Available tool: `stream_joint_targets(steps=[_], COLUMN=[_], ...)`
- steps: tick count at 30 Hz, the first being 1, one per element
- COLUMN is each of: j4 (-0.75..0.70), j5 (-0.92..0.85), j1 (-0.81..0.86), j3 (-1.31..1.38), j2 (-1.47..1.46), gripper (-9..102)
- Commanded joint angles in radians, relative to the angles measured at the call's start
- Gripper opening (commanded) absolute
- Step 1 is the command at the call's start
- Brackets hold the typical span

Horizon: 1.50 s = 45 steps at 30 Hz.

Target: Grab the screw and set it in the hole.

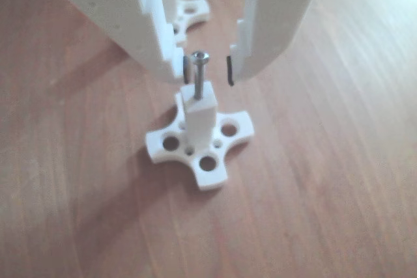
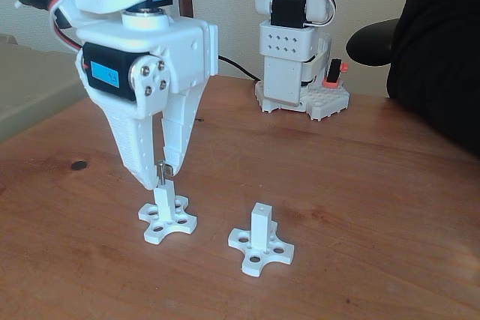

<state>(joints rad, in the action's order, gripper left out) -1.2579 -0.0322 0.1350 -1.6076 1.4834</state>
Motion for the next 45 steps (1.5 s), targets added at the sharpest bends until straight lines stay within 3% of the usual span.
stream_joint_targets(steps=[1, 45], j4=[-0.014, 0.017], j5=[-0.014, -0.044], j1=[0.008, -0.011], j3=[0.11, 0.106], j2=[0.029, 0.034], gripper=[6, -4])
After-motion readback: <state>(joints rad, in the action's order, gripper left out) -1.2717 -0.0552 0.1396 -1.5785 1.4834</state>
